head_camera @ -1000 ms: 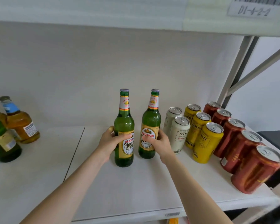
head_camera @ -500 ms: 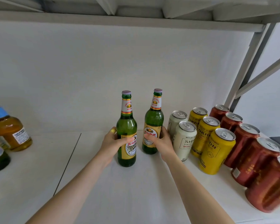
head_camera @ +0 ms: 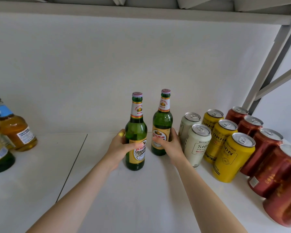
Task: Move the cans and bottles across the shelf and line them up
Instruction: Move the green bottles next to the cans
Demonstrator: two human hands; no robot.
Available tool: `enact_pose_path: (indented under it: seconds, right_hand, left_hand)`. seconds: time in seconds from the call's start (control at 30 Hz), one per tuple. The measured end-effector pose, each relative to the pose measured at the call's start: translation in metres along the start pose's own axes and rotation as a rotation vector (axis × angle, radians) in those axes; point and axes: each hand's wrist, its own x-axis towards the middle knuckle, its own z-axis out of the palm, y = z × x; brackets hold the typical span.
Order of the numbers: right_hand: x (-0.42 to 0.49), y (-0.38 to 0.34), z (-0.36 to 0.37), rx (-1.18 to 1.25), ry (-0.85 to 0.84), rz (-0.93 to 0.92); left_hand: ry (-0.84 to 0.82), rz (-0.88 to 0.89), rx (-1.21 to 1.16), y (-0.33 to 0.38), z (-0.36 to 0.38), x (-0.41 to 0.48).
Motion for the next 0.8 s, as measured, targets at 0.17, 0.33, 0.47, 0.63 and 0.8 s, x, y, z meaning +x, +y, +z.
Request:
enact_pose_path:
  seconds: [0.17, 0.33, 0.47, 0.63, 0.8]
  right_hand:
    - [-0.008, 0.003, -0.001, 0.019, 0.011, 0.023]
    - [-0.041, 0.014, -0.004, 0.012, 0.033, 0.07]
    - [-0.069, 0.026, 0.007, 0.0, 0.138, 0.078]
    - [-0.08, 0.026, 0.03, -0.131, -0.004, 0.01]
    - [-0.075, 0.019, 0.045, -0.079, -0.194, 0.01]
  left_hand:
    - [-0.023, 0.003, -0.004, -0.002, -0.003, -0.002]
    - [-0.036, 0.0, -0.028, -0.002, -0.005, -0.007]
    - [-0.074, -0.023, 0.009, 0.001, -0.009, -0.013]
    - [-0.03, -0.06, 0.168, 0.006, -0.018, -0.018]
    - [0.054, -0.065, 0.234, 0.012, -0.014, -0.023]
